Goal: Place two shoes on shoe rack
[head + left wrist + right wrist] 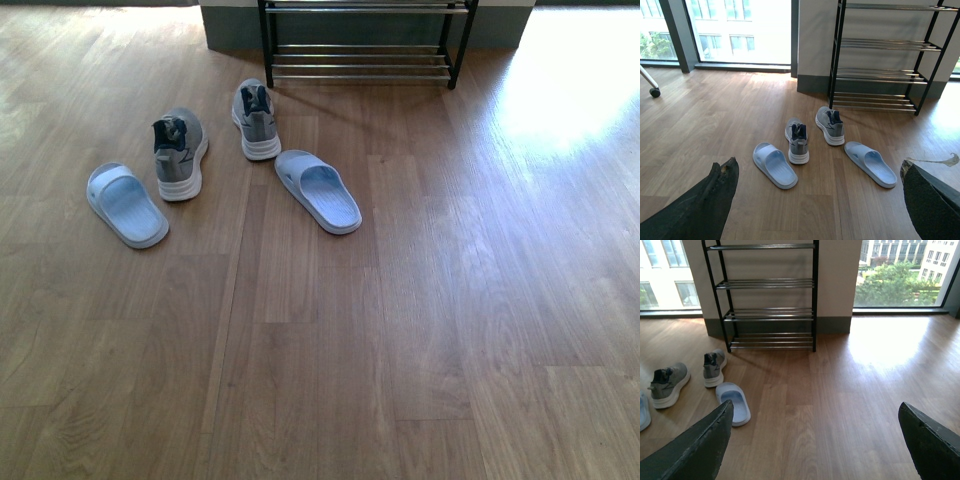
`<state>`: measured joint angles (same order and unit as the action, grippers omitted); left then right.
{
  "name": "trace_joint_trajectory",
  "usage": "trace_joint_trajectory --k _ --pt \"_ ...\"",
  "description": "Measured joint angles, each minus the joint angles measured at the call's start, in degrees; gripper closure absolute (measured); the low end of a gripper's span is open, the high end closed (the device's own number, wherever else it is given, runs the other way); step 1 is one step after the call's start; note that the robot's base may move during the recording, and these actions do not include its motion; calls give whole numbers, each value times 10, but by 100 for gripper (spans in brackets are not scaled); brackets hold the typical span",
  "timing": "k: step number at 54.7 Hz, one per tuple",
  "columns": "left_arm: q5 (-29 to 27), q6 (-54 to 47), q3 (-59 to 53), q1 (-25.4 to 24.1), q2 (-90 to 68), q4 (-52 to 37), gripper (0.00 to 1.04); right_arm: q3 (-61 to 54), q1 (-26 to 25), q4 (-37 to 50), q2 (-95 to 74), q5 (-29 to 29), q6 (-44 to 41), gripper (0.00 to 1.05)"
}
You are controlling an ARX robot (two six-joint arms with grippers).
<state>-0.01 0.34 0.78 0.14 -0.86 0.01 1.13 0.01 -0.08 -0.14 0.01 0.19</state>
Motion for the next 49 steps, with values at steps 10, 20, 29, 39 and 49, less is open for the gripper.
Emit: trace_joint_trajectory --k 10,20,29,39,49 --pt "0 0 0 0 0 0 9 0 0 0 0 0 0 9" --pt "0 0 0 0 0 0 9 0 0 0 0 0 0 9" --pt "0 0 0 0 0 0 9 0 0 0 0 0 0 9" --pt "0 0 0 0 0 0 9 0 0 0 0 0 0 9" --pt "0 0 0 0 0 0 9 0 0 0 0 0 0 9"
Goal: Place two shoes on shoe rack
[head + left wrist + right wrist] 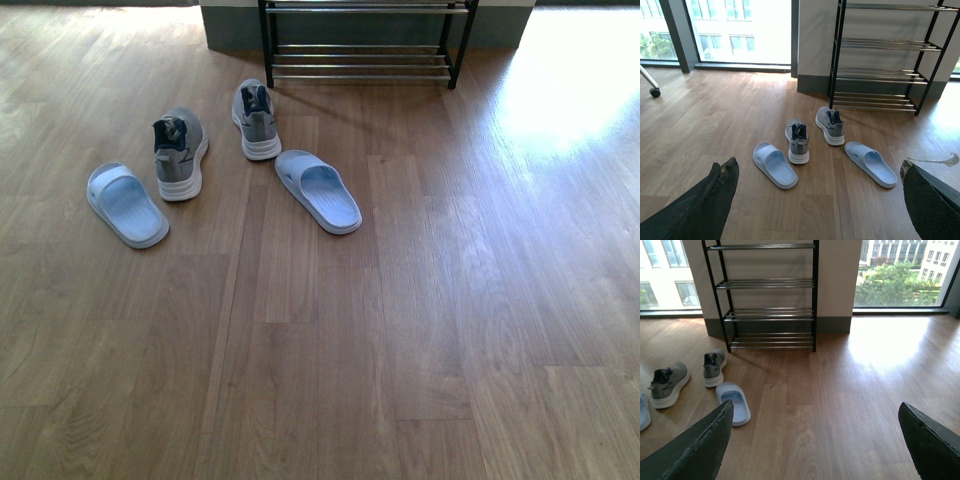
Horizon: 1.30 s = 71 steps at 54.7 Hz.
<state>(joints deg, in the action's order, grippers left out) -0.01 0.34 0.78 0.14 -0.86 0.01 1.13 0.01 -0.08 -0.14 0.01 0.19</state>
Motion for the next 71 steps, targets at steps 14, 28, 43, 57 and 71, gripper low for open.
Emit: trace_joint_trajectory --k 14,28,43,57,71 --pt "0 0 0 0 0 0 9 0 0 0 0 0 0 9" --pt "0 0 0 0 0 0 9 0 0 0 0 0 0 9" --pt "0 0 0 0 0 0 9 0 0 0 0 0 0 9" --pt "0 0 0 0 0 0 9 0 0 0 0 0 0 9" --pt "0 0 0 0 0 0 9 0 0 0 0 0 0 9"
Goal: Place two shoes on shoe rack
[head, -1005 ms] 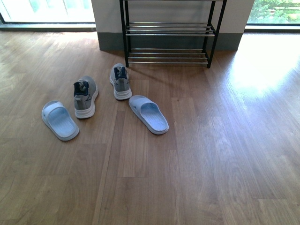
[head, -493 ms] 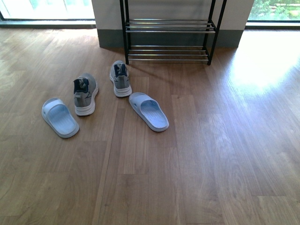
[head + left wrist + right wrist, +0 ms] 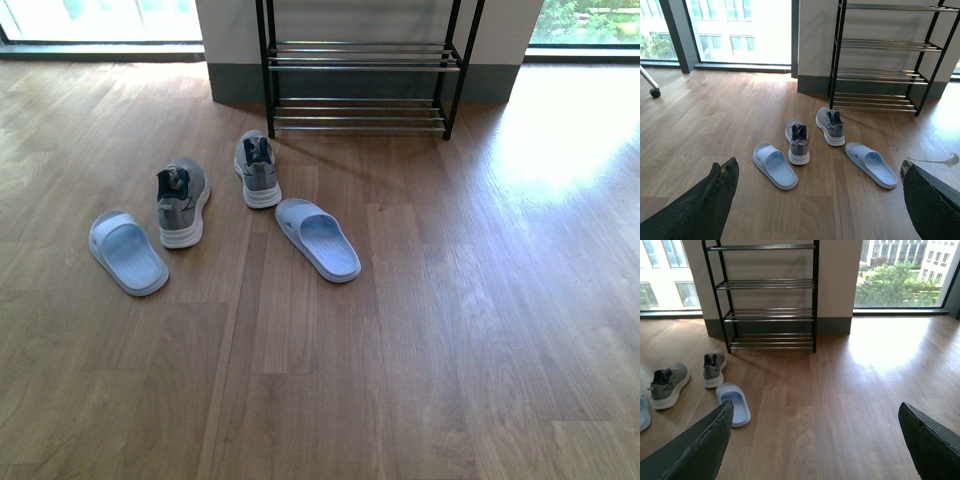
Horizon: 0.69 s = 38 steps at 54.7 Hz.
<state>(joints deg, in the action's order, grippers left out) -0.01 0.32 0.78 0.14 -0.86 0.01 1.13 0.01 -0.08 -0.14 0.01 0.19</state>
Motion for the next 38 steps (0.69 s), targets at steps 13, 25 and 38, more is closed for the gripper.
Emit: trace_joint_trajectory --k 13,25,38 --pt "0 0 0 0 0 0 9 0 0 0 0 0 0 9" --pt "0 0 0 0 0 0 9 0 0 0 0 -1 0 9" --pt "0 0 0 0 0 0 9 0 0 0 0 -1 0 9"
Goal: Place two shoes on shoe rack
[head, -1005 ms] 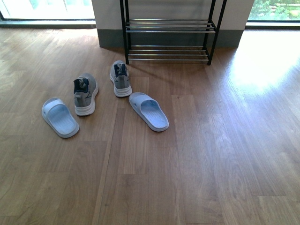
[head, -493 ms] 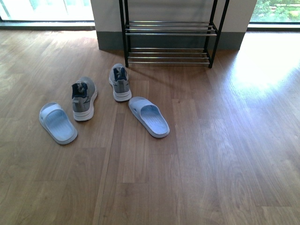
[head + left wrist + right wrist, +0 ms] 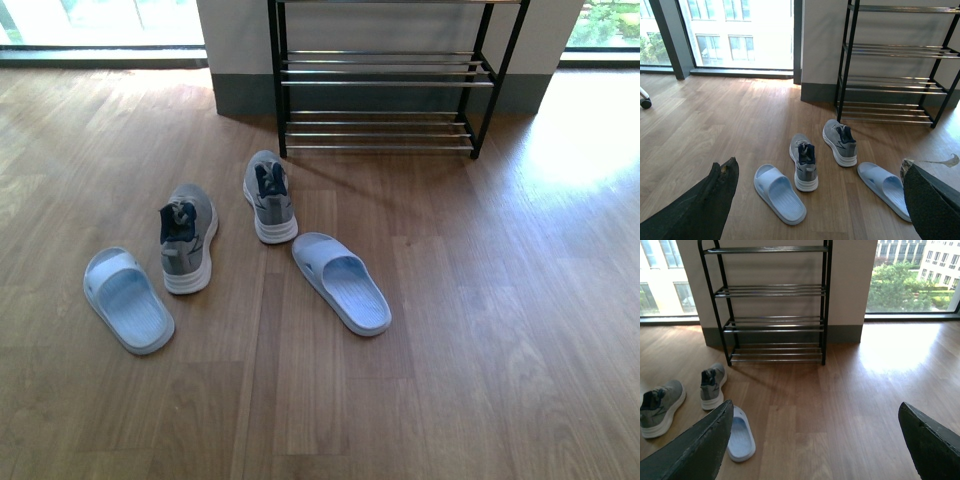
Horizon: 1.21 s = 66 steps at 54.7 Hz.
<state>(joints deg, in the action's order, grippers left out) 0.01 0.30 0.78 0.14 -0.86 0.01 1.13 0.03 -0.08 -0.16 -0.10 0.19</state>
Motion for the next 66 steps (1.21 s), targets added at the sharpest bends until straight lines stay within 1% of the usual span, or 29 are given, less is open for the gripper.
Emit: trace_joint_trajectory --k 66 --pt "-1 0 0 0 0 0 9 0 0 0 0 1 0 9"
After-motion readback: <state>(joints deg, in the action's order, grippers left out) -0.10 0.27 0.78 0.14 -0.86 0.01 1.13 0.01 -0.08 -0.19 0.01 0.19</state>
